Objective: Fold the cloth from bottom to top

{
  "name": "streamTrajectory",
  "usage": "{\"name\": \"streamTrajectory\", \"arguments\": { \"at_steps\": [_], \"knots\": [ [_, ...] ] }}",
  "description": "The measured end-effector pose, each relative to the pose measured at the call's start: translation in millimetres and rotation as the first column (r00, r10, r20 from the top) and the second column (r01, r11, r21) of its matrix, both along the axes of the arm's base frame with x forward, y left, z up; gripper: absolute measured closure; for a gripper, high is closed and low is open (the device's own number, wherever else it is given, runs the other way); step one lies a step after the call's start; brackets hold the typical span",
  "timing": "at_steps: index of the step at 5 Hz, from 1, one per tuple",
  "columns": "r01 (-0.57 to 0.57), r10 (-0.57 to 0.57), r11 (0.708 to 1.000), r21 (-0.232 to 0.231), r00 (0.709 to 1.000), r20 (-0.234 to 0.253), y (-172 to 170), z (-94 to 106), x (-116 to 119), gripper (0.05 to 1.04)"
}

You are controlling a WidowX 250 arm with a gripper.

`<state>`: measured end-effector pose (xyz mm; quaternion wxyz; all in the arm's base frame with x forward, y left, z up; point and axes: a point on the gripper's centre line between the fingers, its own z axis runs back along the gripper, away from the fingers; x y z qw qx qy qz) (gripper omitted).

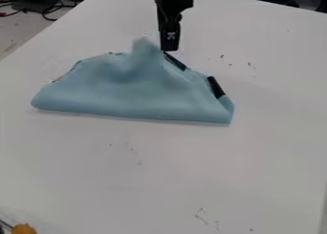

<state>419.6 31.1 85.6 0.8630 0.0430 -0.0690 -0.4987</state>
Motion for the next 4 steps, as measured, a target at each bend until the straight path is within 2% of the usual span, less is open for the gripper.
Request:
{"name": "streamTrajectory", "arguments": {
  "at_steps": [1,2,3,4],
  "knots": [
    [0.033,-0.031,0.999,-0.034,0.998,0.049,-7.0,3.3,6.9,0.082],
    [0.006,-0.006,1.0,0.001,1.0,0.021,-13.3,9.3,5.0,0.082],
    [-0.058,0.058,0.998,0.003,0.997,-0.046,-38.5,9.4,-24.9,0.082],
    [-0.207,0.199,0.977,-0.04,0.968,-0.15,-53.5,11.0,-61.4,0.082]
  ]
}}
